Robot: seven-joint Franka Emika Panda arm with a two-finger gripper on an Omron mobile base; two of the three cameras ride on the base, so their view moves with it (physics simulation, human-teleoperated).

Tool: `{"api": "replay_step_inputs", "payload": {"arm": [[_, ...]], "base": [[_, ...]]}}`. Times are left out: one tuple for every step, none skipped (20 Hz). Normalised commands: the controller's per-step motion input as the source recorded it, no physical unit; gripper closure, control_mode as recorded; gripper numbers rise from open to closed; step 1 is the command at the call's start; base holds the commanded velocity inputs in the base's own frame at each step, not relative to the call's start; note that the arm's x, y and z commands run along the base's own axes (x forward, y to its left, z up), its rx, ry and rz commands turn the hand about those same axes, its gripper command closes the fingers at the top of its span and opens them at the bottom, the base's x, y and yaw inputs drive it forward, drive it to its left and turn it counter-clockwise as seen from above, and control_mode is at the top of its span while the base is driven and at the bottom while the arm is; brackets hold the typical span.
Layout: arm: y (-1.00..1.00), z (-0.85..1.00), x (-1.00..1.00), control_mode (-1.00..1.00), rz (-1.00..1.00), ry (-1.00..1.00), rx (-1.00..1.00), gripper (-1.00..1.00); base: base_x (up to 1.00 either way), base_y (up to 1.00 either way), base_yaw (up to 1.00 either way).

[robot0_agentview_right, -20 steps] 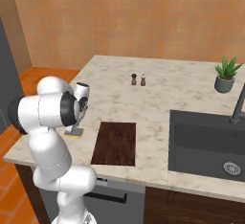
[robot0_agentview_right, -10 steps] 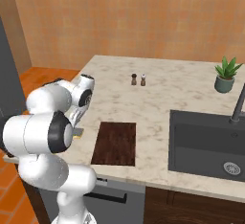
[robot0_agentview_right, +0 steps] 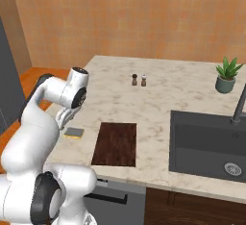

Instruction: Pick up the sponge from the counter and clean the cutting board by briefly scrubbing or pressing down on the cutting board. Once finished, release the sponge.

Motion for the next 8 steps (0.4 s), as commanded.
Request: {"api": "replay_step_inputs", "payload": {"arm": [[-0.2,0.49,-0.93,-1.0,-0.21,-0.05,0.07,-1.0],[-0.2,0.42,-0.84,-1.0,-0.24,-0.04,0.09,-1.0],[-0.17,0.36,-0.86,-1.0,-0.25,-0.06,0.09,-1.0],[-0.15,0.33,-0.88,-1.0,-0.27,-0.13,0.09,-1.0],[-0.14,0.28,-0.94,-1.0,-0.29,-0.17,0.1,-1.0],[-0.14,0.26,-0.97,-1.0,-0.3,-0.19,0.11,-1.0],[-0.17,0.27,-0.96,-1.0,-0.31,-0.2,0.11,-1.0],[-0.2,0.29,-0.91,-1.0,-0.31,-0.2,0.09,-1.0]], "base": [[0.0,0.0,0.0],[0.0,0.0,0.0],[0.0,0.0,0.0],[0.0,0.0,0.0],[0.0,0.0,0.0],[0.0,0.0,0.0],[0.0,0.0,0.0],[0.0,0.0,0.0]]}}
